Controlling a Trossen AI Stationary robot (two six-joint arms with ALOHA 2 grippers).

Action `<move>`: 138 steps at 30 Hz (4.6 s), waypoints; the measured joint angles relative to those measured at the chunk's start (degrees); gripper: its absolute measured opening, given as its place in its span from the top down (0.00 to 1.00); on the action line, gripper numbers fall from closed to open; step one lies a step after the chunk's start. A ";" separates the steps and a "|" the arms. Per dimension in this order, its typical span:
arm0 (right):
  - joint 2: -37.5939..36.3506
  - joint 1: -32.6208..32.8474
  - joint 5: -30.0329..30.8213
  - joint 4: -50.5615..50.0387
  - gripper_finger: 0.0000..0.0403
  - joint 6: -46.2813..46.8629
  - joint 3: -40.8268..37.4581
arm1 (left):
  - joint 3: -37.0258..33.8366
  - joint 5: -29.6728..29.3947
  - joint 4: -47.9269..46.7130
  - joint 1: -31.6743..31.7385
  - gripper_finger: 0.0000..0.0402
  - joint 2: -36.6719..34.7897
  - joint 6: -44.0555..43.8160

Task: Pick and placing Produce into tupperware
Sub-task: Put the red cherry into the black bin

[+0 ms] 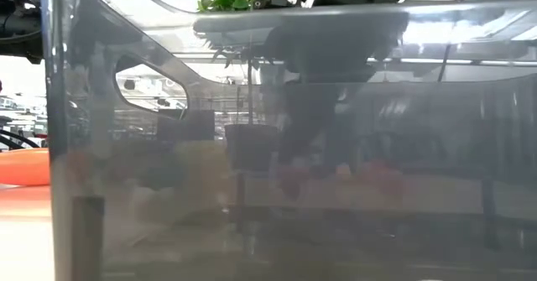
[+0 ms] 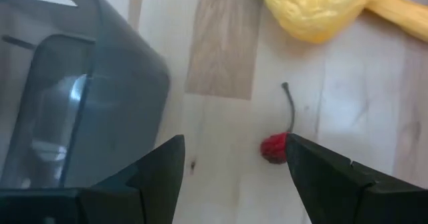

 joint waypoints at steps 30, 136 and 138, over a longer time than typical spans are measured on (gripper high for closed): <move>0.50 -3.86 -3.66 1.37 0.30 -2.01 -0.96 | 0.00 0.55 0.04 0.00 0.47 0.02 -0.84; -7.79 20.05 19.01 13.88 0.83 21.24 -1.43 | 0.01 1.80 -0.70 0.01 0.47 0.00 -1.91; -5.58 20.23 18.52 11.96 0.83 22.80 -1.30 | 0.02 2.05 -0.86 0.00 0.47 0.03 -1.98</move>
